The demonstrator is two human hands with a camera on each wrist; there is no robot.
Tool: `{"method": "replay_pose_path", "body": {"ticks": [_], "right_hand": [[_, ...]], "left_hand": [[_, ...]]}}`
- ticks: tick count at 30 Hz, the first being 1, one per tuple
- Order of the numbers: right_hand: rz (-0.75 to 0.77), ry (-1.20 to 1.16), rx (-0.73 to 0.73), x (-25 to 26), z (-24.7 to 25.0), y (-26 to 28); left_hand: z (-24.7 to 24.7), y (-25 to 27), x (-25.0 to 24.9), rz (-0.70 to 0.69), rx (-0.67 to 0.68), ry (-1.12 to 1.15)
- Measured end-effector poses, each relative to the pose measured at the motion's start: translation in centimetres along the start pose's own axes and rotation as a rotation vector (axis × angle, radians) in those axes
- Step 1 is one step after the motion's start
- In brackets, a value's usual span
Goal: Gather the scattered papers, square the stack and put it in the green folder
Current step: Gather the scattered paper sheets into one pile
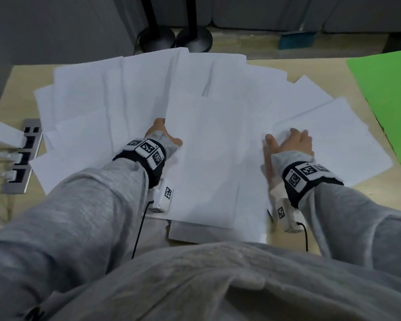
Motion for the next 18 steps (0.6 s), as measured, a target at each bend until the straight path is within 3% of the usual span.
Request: {"method": "replay_pose_path", "body": {"ticks": [4,8,10,12,14,16,18], "right_hand": [[0.096,0.092,0.064,0.0,-1.4,0.3],[0.162,-0.133,0.166,0.9,-1.4,0.4],[0.056,-0.149,0.020,0.0,-0.4,0.0],[-0.181,-0.054,-0.122,-2.0,0.4,-0.3],[-0.381,-0.032,-0.136,-3.5,0.6,0.0],[-0.410,-0.023,-0.070,-4.0,0.1,0.3],[-0.324,0.002,-0.018,-3.6,-0.7,1.0]], "left_hand": [[-0.5,0.2,0.0,-0.022,0.137,-0.123],[0.5,1.6,1.9,0.003,0.135,-0.177],[1.0,2.2,2.7,0.017,0.131,-0.202],[1.2,2.5,3.3,0.032,0.131,-0.223],[1.2,2.6,3.7,0.033,0.130,-0.213],[1.1,2.9,3.8,0.025,0.118,-0.161],[0.9,3.3,3.5,0.021,0.104,-0.066]]}}
Point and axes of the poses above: each hand's wrist, its own y-axis away from the middle knuckle, its own z-axis out of the back of the hand, x = y × z, the point moved 3 cm from there along -y, towards the middle knuckle, and after that the axes turned 1 degree about -x, right-handed, at the moved point
